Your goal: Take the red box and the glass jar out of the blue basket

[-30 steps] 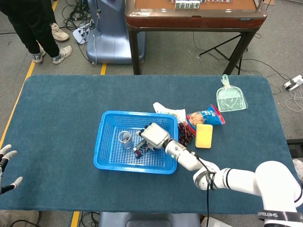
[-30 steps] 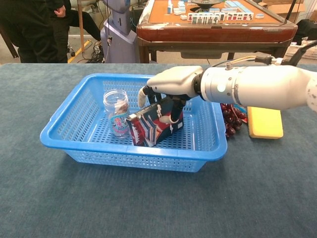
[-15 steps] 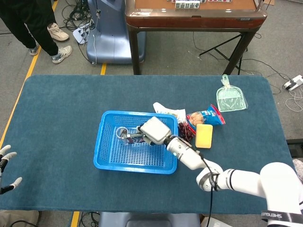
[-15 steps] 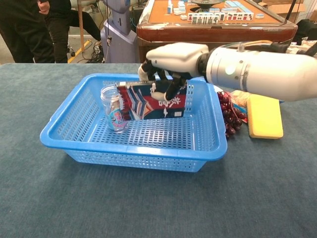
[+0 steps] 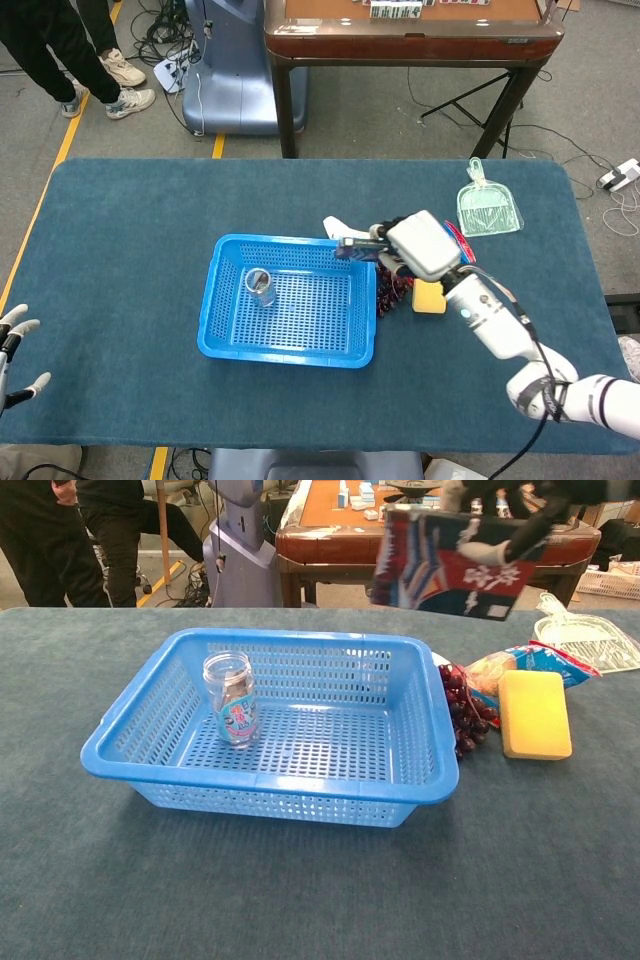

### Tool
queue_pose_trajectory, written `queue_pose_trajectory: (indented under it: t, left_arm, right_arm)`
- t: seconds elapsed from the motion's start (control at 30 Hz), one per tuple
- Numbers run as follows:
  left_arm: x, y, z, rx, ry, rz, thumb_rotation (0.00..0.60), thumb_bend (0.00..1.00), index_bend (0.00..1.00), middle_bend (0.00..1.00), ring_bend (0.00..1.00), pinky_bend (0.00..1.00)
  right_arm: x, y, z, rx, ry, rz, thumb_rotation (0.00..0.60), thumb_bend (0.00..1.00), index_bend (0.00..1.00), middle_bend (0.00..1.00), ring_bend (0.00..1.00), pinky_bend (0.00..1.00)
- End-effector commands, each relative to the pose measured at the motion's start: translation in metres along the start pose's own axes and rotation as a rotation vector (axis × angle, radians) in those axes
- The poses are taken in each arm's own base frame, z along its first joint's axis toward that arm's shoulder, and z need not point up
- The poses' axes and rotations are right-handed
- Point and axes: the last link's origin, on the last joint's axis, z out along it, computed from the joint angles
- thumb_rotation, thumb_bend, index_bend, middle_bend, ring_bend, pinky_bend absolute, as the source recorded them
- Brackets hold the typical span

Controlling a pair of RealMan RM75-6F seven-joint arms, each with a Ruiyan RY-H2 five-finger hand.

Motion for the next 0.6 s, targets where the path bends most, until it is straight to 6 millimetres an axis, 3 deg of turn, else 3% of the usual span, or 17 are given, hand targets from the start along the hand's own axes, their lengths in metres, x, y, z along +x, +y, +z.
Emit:
queue_pose_trajectory:
  t: [0.03,0.17,0.37,0.6]
  left_arm:
    - [0.000,0.000,0.000,-0.001,0.000,0.000,0.600,0.15,0.31,0.14,0.16,0.18]
    - [-0.001,0.002,0.001,-0.006,-0.004,0.002,0.600,0.15,0.31,0.14,0.16,0.18]
    - [0.000,0.008,0.002,-0.022,-0.003,0.003,0.600,0.15,0.31,0.14,0.16,0.18]
    - [0.003,0.011,0.002,-0.028,0.001,0.007,0.600,0.15,0.31,0.14,0.16,0.18]
  right_arm:
    - [-0.003,0.030,-0.028,-0.097,-0.042,0.025,0.600,0.42,0.63,0.56,0.56,0.67]
    - [-0.017,0.042,-0.053,-0.114,-0.110,0.040,0.600,0.42,0.63,0.56,0.56,0.67]
    - [-0.043,0.038,-0.087,-0.065,-0.186,0.108,0.600,0.42,0.63,0.56,0.56,0.67]
    - [-0.072,0.034,-0.110,-0.027,-0.290,0.142,0.600,0.42,0.63,0.53,0.56,0.67]
